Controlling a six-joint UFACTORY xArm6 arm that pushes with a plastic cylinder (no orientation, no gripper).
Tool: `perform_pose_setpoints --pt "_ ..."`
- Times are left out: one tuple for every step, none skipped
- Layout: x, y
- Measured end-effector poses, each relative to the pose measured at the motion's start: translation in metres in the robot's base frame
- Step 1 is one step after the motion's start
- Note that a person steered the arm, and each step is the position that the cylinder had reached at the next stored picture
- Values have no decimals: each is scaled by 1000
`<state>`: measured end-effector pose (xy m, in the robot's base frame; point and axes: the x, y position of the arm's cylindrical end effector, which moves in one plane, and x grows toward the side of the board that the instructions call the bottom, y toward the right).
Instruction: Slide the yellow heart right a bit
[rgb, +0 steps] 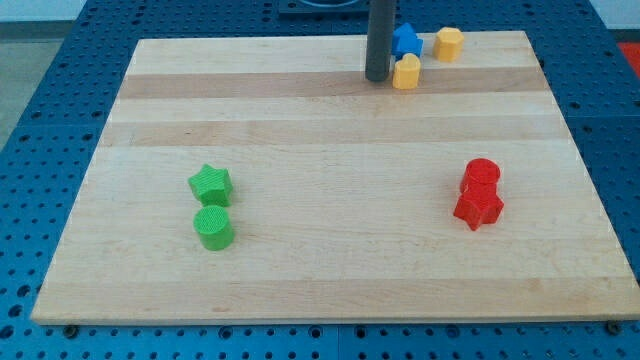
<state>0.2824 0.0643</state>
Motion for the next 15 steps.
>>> perform_pose_setpoints --pt "0 37" --pt "0 50" --pt "0 50" --pt "16 50" --pt "26 51" --pt "36 55" --pt "38 57" --pt "38 65" --pt "39 70" --pt "40 74" --pt "48 89" --pt "50 103" --pt "50 109" --pt "47 109" --pt "36 109"
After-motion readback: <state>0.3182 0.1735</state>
